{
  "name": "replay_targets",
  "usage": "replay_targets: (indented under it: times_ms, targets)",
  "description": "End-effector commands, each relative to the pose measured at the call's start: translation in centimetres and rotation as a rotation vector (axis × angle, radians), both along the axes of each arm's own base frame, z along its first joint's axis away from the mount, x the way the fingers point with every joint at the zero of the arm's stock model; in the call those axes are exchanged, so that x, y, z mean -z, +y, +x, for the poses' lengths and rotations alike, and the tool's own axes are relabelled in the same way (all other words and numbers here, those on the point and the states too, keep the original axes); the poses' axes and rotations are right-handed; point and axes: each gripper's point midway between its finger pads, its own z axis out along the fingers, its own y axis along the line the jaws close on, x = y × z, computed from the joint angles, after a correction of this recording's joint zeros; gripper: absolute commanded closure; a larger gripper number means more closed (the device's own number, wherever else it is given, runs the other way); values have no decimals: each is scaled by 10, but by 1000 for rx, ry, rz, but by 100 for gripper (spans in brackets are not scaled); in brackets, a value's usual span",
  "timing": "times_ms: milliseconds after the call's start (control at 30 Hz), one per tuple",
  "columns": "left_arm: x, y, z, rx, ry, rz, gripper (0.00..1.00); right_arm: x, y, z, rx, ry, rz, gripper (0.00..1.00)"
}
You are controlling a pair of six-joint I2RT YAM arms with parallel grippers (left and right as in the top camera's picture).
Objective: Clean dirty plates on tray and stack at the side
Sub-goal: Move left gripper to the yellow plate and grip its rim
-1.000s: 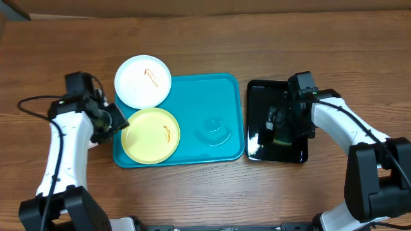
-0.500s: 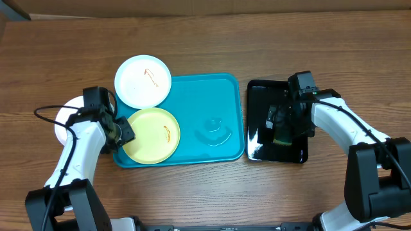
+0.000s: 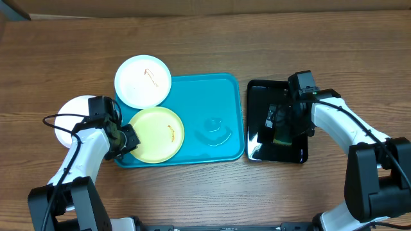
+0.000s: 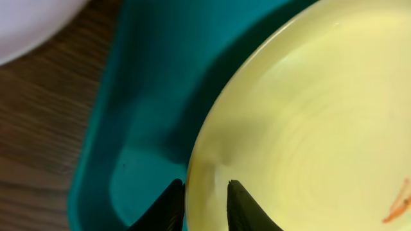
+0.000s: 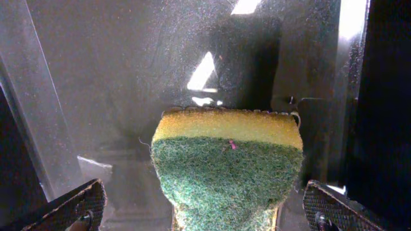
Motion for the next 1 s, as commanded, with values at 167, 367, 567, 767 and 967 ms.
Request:
replay_targets:
  times_ms: [167,367,567,767,967]
  targets:
    - [-4,-53,8,161,-52,-207,73,3,0,-1,4,8,3,0]
    - [-6,-80,11,252,-68,-222,73,3,0,-1,4,8,3,0]
    - [-8,-111,18,363,-108,-214,71,3,0,-1,4,8,3,0]
    - [-7,-121,24,362,-129,-152,67,3,0,-1,4,8,3,0]
    - [-3,-111,24,345,-117,-62,71,3,0,-1,4,8,3,0]
